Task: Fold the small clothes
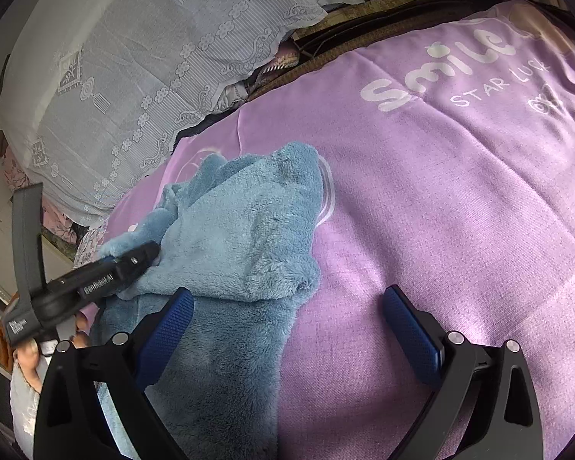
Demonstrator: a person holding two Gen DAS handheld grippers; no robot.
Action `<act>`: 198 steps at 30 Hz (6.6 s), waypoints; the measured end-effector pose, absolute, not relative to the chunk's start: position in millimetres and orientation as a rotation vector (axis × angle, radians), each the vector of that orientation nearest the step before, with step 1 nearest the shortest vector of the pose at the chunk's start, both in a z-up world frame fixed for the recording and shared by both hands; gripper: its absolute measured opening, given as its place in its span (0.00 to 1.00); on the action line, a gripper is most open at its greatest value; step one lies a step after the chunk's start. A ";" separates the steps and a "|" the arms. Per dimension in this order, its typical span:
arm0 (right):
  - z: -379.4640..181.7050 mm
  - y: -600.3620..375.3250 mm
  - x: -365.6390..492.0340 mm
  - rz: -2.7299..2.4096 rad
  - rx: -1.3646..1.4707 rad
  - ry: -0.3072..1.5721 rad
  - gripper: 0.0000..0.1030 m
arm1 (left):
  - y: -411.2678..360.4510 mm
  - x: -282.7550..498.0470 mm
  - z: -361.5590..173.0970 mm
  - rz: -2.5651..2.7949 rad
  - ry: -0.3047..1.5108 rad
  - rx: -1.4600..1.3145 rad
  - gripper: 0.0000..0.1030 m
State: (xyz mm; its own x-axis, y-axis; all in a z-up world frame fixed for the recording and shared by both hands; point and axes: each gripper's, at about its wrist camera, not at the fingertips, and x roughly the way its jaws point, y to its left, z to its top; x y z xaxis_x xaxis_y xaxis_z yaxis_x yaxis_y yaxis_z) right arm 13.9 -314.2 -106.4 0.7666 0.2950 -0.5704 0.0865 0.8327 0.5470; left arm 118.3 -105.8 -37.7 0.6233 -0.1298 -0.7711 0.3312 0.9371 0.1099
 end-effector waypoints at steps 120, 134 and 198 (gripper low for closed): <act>-79.9 -230.4 66.3 0.402 0.444 0.761 0.90 | 66.9 130.5 -65.4 -0.187 0.977 0.012 0.96; -100.8 -295.9 -15.5 0.318 0.571 0.758 0.90 | 110.8 43.0 -66.5 -0.277 0.990 0.018 0.96; -34.2 -290.6 8.1 0.615 0.653 0.654 0.25 | 104.9 39.6 38.0 -0.546 0.713 -0.150 0.14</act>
State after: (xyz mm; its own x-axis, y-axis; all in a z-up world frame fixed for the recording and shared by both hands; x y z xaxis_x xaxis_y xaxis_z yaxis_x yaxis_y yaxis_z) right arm 8.1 -290.6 -34.2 0.6368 0.6886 -0.3467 -0.3036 0.6374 0.7082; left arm 39.6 104.9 38.0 0.6237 -0.5236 -0.5804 0.4236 0.8504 -0.3119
